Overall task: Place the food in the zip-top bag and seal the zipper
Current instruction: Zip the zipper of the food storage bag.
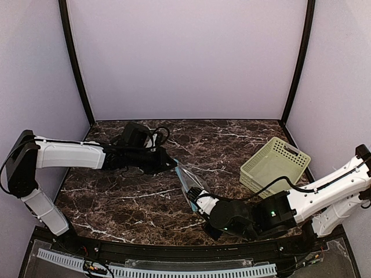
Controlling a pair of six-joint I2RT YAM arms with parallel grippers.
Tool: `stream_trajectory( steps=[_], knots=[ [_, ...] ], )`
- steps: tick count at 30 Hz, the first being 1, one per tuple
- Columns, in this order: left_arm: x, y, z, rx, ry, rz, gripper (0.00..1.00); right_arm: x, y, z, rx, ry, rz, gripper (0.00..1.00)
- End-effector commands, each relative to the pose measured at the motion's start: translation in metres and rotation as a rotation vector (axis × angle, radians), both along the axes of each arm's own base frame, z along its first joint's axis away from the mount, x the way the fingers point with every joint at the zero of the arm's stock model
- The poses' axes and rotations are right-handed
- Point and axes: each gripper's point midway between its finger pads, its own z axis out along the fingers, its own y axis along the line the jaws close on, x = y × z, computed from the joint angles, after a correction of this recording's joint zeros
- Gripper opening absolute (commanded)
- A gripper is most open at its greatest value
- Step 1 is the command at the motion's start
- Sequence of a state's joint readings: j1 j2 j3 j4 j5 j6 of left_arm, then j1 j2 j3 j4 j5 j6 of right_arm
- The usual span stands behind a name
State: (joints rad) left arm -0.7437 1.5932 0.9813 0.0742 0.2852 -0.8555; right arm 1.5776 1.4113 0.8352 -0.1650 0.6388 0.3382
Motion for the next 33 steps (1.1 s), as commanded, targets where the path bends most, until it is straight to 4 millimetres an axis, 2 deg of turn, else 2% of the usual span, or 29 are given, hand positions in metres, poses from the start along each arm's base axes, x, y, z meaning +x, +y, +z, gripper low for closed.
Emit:
stream_trajectory(
  steps=[1, 17, 19, 20, 21, 22, 27, 33],
  knots=[
    [0.023, 0.008, 0.011, -0.005, -0.056, 0.048, 0.01, -0.019, 0.013, 0.003, 0.014, 0.031, 0.064, 0.0],
    [0.025, 0.012, 0.005, 0.001, -0.052, 0.037, 0.01, -0.024, 0.016, 0.005, 0.017, 0.032, 0.063, 0.0],
    [0.023, 0.011, 0.005, -0.006, -0.054, 0.024, 0.03, -0.022, 0.014, 0.006, 0.016, 0.031, 0.047, 0.0],
    [0.022, 0.011, 0.007, -0.01, -0.06, 0.018, 0.08, -0.021, 0.014, 0.007, 0.017, 0.031, 0.036, 0.0],
    [0.021, 0.01, 0.007, -0.016, -0.061, 0.01, 0.11, -0.02, 0.013, 0.008, 0.016, 0.031, 0.028, 0.02],
    [0.02, 0.01, 0.009, -0.02, -0.068, 0.005, 0.2, -0.02, 0.013, 0.009, 0.016, 0.031, 0.022, 0.13],
    [0.012, 0.016, 0.013, -0.026, -0.09, -0.005, 0.52, -0.02, 0.011, 0.014, 0.037, 0.045, 0.009, 0.44],
    [0.004, 0.034, 0.028, 0.008, -0.167, 0.008, 0.8, -0.02, 0.008, 0.032, 0.097, 0.06, 0.009, 0.75]
  ],
)
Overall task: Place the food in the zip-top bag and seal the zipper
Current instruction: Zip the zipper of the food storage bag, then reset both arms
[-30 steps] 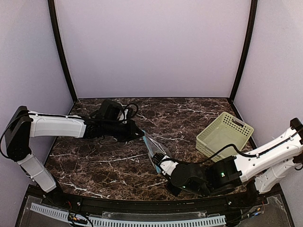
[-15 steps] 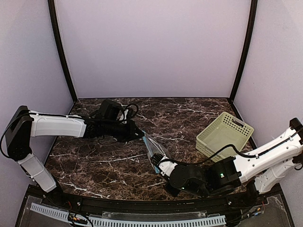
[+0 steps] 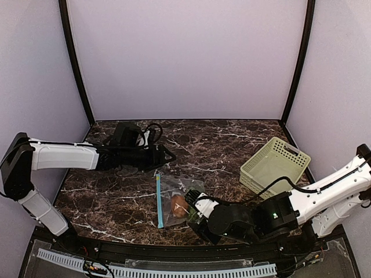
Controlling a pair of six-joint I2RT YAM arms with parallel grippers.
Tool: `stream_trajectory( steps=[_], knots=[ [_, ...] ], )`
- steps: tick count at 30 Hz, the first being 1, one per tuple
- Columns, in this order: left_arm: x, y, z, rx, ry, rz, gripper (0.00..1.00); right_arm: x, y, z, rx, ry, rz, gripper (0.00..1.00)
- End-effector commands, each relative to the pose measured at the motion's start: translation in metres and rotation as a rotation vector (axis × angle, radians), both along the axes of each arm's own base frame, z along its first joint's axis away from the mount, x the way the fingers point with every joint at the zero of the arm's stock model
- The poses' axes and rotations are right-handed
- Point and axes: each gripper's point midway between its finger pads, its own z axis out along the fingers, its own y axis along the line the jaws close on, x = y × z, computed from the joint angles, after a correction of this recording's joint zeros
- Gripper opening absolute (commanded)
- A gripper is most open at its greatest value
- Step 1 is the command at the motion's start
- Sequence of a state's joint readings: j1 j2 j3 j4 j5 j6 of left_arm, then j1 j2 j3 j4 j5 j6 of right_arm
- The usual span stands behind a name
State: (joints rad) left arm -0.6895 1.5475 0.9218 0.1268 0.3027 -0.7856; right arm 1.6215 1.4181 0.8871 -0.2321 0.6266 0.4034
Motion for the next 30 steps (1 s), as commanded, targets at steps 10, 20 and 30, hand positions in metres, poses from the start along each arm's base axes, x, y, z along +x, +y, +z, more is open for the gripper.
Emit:
stream_trajectory(
  steps=[10, 20, 30],
  knots=[
    [-0.016, 0.068, 0.017, 0.224, -0.152, 0.099, 0.99, 0.029, -0.01, 0.037, 0.162, 0.161, -0.095, 0.99],
    [-0.012, 0.122, 0.017, 0.289, -0.206, 0.161, 0.99, 0.097, -0.058, -0.001, 0.095, 0.392, -0.277, 0.99],
    [-0.003, 0.2, 0.025, 0.331, -0.183, 0.268, 0.99, 0.166, -0.15, 0.0, 0.191, 0.439, -0.465, 0.99]
  ],
)
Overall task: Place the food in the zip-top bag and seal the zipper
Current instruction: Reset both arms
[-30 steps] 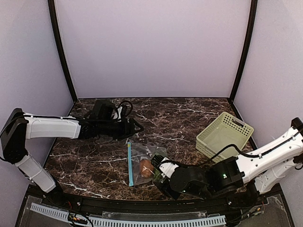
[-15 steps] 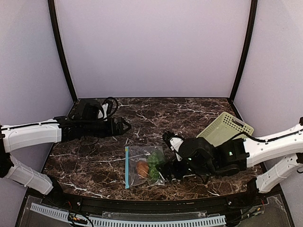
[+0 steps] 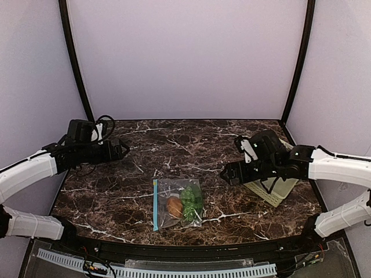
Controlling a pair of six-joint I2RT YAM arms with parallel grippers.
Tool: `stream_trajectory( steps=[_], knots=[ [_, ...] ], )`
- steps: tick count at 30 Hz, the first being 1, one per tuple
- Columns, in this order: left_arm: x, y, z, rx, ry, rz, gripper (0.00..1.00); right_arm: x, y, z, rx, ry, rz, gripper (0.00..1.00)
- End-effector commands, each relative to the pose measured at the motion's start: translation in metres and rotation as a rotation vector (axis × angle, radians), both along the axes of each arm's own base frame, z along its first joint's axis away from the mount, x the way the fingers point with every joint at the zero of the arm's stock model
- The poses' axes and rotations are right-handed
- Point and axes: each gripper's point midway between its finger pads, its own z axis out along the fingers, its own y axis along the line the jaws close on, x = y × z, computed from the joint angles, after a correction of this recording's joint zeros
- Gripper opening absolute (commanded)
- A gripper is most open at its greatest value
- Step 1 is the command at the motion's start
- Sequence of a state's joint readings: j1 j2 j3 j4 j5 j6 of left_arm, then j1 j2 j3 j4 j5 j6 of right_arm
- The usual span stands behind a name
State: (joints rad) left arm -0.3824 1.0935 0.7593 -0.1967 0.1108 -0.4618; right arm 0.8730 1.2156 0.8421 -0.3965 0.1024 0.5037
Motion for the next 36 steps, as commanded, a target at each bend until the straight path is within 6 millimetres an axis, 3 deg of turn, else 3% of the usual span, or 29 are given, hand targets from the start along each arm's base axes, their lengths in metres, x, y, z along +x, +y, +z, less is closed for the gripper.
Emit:
stream_trajectory(
  steps=[1, 8, 14, 19, 24, 30, 36],
  knots=[
    [-0.006, 0.036, -0.004, 0.018, 0.034, 0.028, 0.99, 0.015, -0.041, -0.001, 0.037, 0.025, -0.042, 0.98],
    [-0.009, 0.068, 0.009, -0.025, 0.006, 0.086, 0.99, 0.047, -0.12, 0.031, 0.092, -0.086, -0.223, 0.99],
    [-0.017, 0.083, 0.019, 0.054, -0.061, 0.103, 0.99, 0.051, -0.162, 0.061, 0.062, -0.24, -0.35, 0.99],
    [-0.026, 0.094, 0.039, 0.099, -0.202, 0.14, 0.99, 0.048, -0.179, 0.086, 0.075, -0.425, -0.41, 0.99],
    [-0.039, 0.109, 0.052, 0.176, -0.326, 0.185, 0.99, 0.043, -0.182, 0.095, 0.092, -0.535, -0.404, 0.99],
    [-0.049, 0.118, 0.055, 0.21, -0.378, 0.224, 0.99, 0.036, -0.194, 0.096, 0.088, -0.602, -0.451, 0.99],
    [-0.049, 0.123, 0.054, 0.212, -0.359, 0.253, 0.99, 0.037, -0.194, 0.087, 0.074, -0.569, -0.452, 0.99]
  ],
)
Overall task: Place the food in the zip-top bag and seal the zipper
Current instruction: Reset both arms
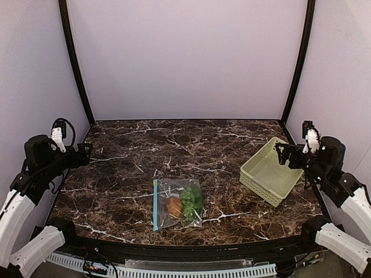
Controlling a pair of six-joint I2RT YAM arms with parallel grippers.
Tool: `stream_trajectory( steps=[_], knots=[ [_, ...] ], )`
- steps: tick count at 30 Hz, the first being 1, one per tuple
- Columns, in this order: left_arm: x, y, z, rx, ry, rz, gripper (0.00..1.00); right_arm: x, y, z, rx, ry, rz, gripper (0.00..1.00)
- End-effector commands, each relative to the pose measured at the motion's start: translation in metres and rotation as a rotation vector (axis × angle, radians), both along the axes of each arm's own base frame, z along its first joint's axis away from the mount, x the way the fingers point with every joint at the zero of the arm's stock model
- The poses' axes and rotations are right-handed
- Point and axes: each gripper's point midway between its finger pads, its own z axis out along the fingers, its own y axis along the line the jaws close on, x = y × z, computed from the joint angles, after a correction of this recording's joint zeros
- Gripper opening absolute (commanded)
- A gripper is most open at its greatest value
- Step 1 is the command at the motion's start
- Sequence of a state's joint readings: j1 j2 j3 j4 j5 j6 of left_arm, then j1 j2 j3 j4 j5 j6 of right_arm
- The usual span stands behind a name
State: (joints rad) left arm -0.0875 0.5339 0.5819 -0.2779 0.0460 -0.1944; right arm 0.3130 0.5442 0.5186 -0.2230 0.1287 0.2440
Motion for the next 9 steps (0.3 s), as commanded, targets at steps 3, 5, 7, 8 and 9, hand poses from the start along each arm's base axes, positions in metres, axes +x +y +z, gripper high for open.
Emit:
stream_trajectory(
  steps=[3, 5, 7, 8, 9],
  knots=[
    [0.0025, 0.0067, -0.0079, 0.021, 0.03, 0.033, 0.99, 0.0044, -0.0034, 0.0037, -0.006, -0.023, -0.021, 0.99],
    [0.0025, 0.0069, -0.0079, 0.028, 0.031, 0.032, 0.99, 0.0043, -0.0032, 0.0042, -0.005, -0.024, -0.02, 0.99],
    [0.0025, 0.0068, -0.0087, 0.029, 0.034, 0.031, 0.99, 0.0043, -0.0034, 0.0041, -0.005, -0.024, -0.021, 0.99],
    [0.0028, 0.0093, -0.0094, 0.032, 0.038, 0.046, 0.99, 0.0042, -0.0033, 0.0037, -0.006, -0.023, -0.02, 0.99],
    [0.0032, 0.012, -0.0087, 0.032, 0.038, 0.062, 0.99, 0.0041, -0.0035, 0.0036, -0.006, -0.022, -0.021, 0.99]
  ],
)
